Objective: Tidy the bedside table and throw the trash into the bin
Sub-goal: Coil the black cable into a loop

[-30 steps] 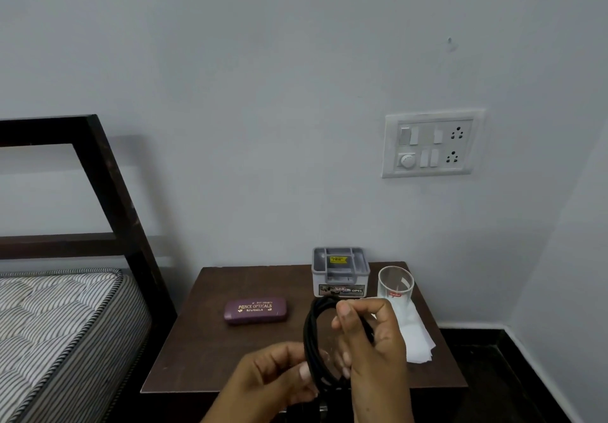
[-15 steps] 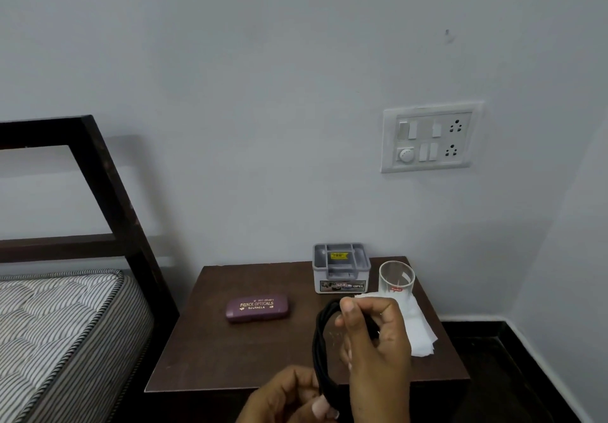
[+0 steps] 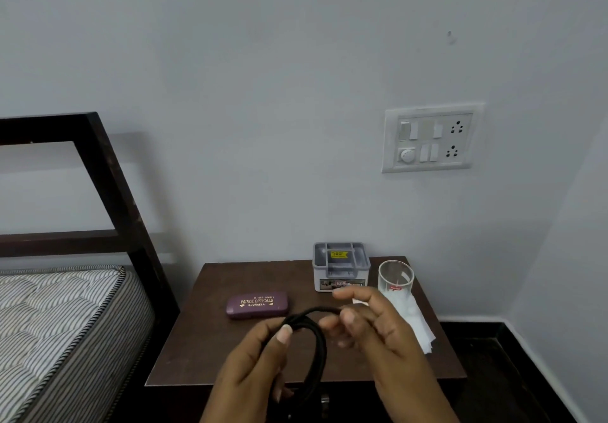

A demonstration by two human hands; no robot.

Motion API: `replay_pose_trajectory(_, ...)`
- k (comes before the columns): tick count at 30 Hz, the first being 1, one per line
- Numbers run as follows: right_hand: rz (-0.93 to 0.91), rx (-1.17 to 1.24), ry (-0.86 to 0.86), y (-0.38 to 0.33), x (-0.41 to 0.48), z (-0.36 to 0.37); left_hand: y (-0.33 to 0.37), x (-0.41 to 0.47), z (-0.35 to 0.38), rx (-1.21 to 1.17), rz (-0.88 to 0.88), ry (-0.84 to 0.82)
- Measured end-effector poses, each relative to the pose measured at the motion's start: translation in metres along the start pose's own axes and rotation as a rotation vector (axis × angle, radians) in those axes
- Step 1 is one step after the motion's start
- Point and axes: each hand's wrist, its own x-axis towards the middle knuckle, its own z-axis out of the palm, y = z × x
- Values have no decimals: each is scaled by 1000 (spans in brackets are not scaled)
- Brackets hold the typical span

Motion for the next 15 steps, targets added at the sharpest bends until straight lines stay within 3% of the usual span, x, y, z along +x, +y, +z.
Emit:
replay_pose_trajectory(5, -222, -372, 131, -4, 0, -6, -2, -8, -4, 87, -6, -56)
replay_pose_trajectory(10, -309, -480, 266, -6, 2, -12, 2, -12, -5, 112, 46, -52)
replay_pose_trajectory(15, -302, -993, 198, 6, 3, -9, 9, -4, -6, -25, 35, 59)
